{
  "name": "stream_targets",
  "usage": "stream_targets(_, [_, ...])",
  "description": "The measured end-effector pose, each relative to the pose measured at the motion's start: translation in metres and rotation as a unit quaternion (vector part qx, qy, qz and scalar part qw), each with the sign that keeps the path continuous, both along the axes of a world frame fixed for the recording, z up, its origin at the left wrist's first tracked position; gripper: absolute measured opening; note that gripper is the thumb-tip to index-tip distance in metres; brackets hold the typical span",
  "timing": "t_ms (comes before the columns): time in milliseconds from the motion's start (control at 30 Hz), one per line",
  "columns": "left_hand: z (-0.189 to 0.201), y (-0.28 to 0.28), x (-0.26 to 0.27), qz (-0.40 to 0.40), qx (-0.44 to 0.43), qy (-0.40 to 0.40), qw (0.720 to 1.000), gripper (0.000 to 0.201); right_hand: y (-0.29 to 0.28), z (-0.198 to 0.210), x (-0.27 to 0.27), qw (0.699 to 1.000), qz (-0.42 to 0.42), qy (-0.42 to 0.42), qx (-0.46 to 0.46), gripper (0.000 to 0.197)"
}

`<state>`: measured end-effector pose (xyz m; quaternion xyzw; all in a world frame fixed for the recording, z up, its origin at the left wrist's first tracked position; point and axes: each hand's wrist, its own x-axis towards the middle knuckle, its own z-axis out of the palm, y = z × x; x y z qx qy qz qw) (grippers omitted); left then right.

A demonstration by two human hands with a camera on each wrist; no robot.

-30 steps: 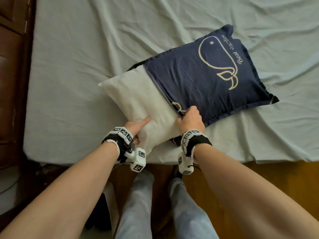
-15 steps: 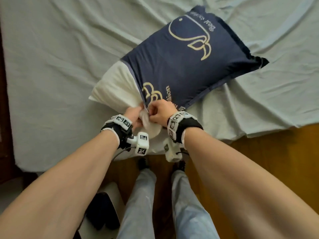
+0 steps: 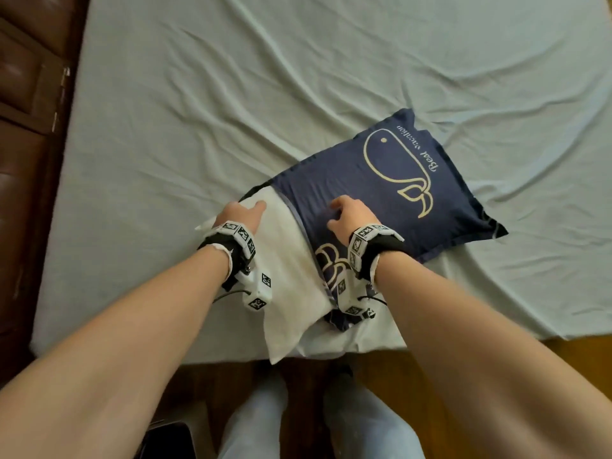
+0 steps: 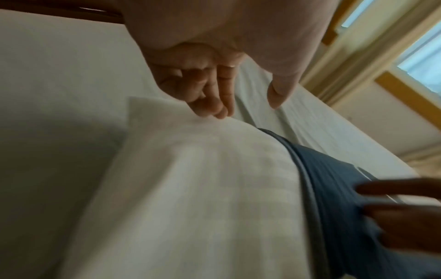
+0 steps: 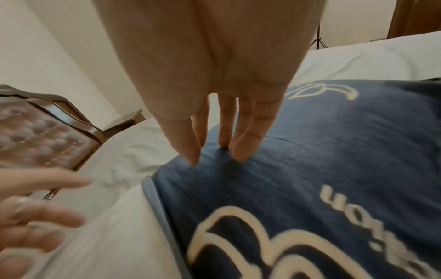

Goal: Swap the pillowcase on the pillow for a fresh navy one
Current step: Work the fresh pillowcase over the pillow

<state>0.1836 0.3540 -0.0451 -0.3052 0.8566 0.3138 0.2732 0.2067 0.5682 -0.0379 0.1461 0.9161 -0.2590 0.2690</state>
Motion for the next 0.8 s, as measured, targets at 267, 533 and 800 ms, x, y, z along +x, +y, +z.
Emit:
stream_targets(267, [-0.042,0.035,-0.043,-0.102,0.023,-0.065,0.992,0.065,-0.027,-0.069,-0.013,0.991,0.075,-0.077,-0.079,0.065])
stream_targets(533, [-0.063,-0.016,-0.029,-0.073,-0.061,-0.061,0.994,0.037,-0.018,-0.058,-0.058,0.998,-0.035,0.050,0.017,0.041])
stream_targets(800, [-0.078,-0.041,-0.005,0.163,0.056,-0.218,0.961,0.111,-0.016,-0.064,-0.086,0.965,0.208,-0.089,0.130,0.082])
